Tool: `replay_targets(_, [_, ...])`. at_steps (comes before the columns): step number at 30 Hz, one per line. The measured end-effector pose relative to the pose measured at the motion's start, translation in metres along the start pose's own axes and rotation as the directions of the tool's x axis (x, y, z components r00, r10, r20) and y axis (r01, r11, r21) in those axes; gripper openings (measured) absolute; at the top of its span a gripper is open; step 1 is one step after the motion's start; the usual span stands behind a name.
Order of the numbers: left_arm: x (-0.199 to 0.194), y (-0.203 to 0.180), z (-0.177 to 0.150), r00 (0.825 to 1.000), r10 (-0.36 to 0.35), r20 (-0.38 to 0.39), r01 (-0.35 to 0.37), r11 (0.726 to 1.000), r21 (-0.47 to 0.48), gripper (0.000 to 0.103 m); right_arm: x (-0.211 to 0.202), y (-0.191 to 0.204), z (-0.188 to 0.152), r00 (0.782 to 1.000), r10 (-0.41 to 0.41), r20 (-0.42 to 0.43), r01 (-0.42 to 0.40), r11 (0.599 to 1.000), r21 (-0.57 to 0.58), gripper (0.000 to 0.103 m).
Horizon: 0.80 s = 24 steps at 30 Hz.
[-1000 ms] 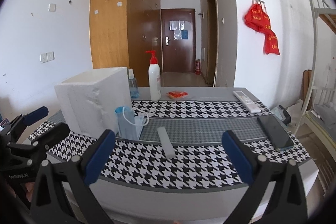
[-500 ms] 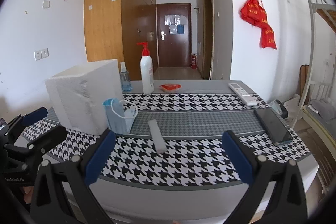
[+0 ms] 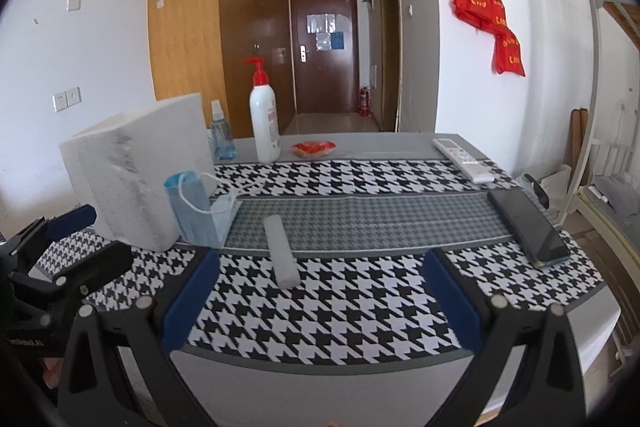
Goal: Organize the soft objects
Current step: 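Move the left tool toward the blue face mask on the table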
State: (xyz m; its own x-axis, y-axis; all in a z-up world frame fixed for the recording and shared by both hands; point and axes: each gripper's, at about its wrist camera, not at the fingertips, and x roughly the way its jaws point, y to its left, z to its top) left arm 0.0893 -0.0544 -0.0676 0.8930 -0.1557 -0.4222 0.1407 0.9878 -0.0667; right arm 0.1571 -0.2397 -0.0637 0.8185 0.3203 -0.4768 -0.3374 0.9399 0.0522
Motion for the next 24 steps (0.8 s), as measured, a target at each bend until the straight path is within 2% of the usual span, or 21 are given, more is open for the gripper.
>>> replay_targets(14, [0.042, 0.003, 0.006, 0.997, -0.013, -0.08, 0.012, 1.0, -0.017, 0.102, 0.029, -0.018, -0.008, 0.997, -0.008, -0.072, 0.011, 0.999, 0.032, 0.102])
replay_targets(24, [0.063, 0.005, 0.009, 0.992, 0.025, -0.127, -0.028, 0.999, -0.024, 0.102, 0.033, -0.026, -0.01, 0.996, -0.015, -0.093, 0.02, 0.999, 0.045, 0.102])
